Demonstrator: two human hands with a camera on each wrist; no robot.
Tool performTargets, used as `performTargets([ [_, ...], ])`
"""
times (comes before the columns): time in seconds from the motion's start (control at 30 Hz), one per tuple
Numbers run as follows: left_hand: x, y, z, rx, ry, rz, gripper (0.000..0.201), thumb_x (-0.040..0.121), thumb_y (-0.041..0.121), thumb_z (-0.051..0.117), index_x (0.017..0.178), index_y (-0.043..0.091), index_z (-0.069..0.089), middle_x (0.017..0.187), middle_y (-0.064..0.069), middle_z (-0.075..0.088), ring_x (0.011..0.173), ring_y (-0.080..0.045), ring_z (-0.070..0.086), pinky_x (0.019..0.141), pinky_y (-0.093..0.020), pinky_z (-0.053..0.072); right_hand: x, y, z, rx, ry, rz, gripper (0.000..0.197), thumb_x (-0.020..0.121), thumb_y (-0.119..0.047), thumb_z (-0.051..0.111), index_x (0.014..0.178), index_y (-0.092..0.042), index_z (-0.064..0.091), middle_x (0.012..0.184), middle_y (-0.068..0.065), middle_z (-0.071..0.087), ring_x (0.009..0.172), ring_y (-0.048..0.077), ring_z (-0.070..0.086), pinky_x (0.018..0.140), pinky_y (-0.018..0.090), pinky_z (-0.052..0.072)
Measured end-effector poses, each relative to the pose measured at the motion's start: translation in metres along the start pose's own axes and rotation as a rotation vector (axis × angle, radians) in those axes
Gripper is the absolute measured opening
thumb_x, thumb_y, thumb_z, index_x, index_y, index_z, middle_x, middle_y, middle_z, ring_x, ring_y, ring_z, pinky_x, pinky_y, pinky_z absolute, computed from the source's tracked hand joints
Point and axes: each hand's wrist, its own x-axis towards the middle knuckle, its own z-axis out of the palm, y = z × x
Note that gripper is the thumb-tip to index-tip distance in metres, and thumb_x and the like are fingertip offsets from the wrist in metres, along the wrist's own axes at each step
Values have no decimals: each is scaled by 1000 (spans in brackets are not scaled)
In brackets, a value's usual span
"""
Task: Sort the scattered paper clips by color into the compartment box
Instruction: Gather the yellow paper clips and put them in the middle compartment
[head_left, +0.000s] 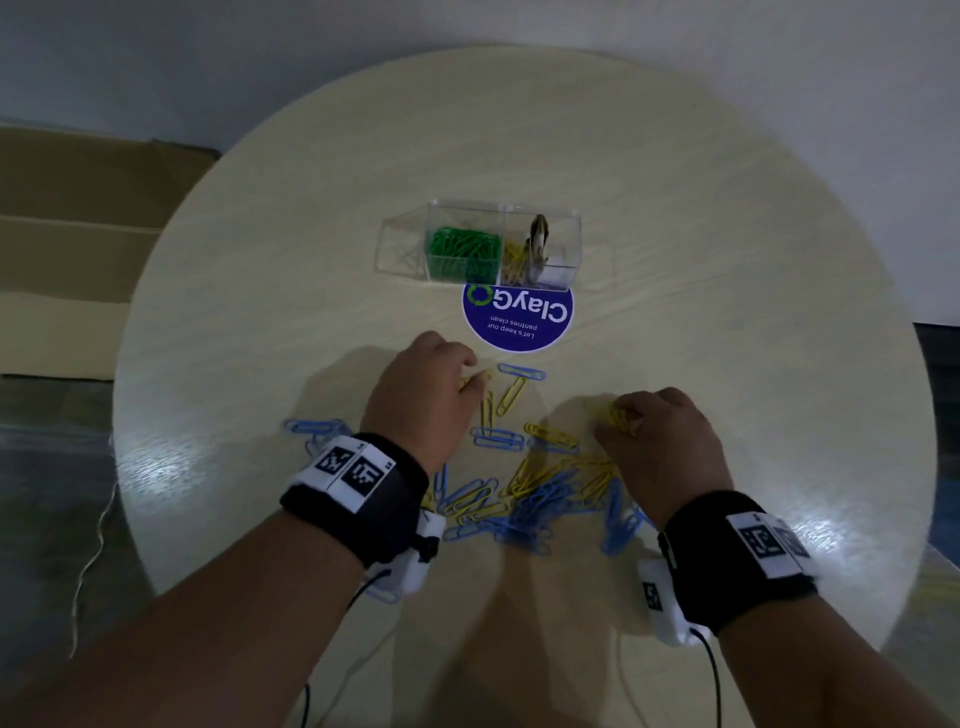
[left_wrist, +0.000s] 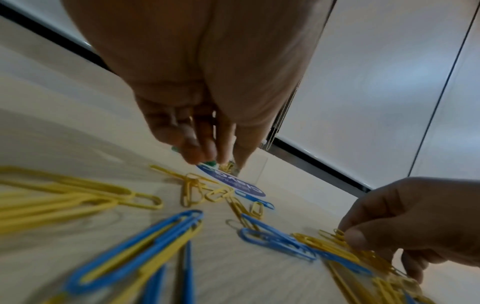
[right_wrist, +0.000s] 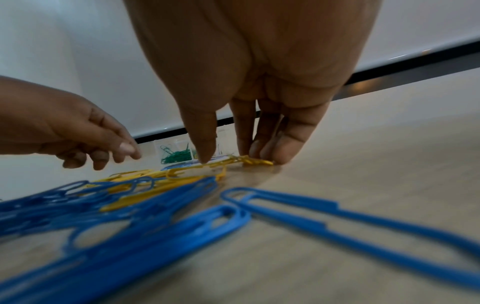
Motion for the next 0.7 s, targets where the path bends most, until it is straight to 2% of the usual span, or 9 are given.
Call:
performTargets([
  [0.03,-2,0,0,55,32,-55,38,84,48,63,106,17,65,103,-6,57,93,-28,60,79,-41,50,1,0,1,-12,-8,3,34,73,-33,71,103,-17,69,96,11,60,91,35,60,80,36,49],
  [0.1,-8,4,1,203,11,-143,59,76,67,61,105,15,62,104,-8,56,95,-32,58,76,-43,51,2,-2,2,-34,-27,-13,30,76,-28,69,104,-17,68,97,11,60,92,35,60,79,36,48],
  [0.17,-12,10,7,263,-61,-153,65,72,70,62,105,14,60,105,-8,54,96,-32,56,75,-43,50,1,-4,2,-51,-35,-60,24,78,-23,66,102,-18,69,95,11,61,90,36,60,77,36,48],
  [0.37,-18,9,21,141,-105,36,28,88,32,63,112,18,60,106,-6,54,98,-31,55,80,-44,49,1,-7,0,-108,-42,-142,21,81,-19,60,99,-15,70,92,12,64,87,37,62,74,38,52],
  [0.5,-15,2,17,159,-115,103,28,89,26,61,115,15,59,104,-8,60,98,-31,55,81,-42,46,2,-7,-5,-158,-72,-147,22,81,-19,59,100,-14,67,93,12,65,87,37,62,73,39,52],
  [0.6,-11,3,11,259,-124,153,16,86,26,61,95,13,62,96,-10,58,93,-32,55,73,-42,46,3,-8,-8,-176,-80,-160,18,80,-20,59,96,-15,66,89,11,63,83,36,62,69,39,51],
  [0.7,-9,3,6,347,-154,209,10,79,18,67,79,10,62,92,-11,53,78,-33,55,54,-42,49,4,-9,-8,-189,-86,-168,16,80,-20,60,93,-14,66,87,11,64,82,36,63,68,38,51],
])
